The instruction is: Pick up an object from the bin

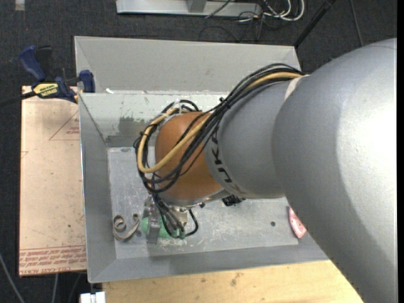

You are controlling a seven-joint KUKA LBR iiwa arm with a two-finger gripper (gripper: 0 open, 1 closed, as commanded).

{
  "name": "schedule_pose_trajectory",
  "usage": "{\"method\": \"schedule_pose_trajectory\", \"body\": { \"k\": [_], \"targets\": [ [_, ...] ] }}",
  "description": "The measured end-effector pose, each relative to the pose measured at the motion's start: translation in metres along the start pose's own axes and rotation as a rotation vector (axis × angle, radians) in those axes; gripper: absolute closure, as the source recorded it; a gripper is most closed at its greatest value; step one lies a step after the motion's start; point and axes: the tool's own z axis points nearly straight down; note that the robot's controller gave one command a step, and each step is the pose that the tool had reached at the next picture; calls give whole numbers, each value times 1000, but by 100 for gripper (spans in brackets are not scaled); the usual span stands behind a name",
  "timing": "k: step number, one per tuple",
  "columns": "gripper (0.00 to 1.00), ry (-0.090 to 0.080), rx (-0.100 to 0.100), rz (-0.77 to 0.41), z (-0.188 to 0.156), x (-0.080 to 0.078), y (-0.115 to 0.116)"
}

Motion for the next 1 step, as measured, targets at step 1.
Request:
{"method": "schedule_pose_trajectory", "body": {
  "k": [1],
  "targets": [
    [100,-1,-1,0,-22,0,0]
  ]
}}
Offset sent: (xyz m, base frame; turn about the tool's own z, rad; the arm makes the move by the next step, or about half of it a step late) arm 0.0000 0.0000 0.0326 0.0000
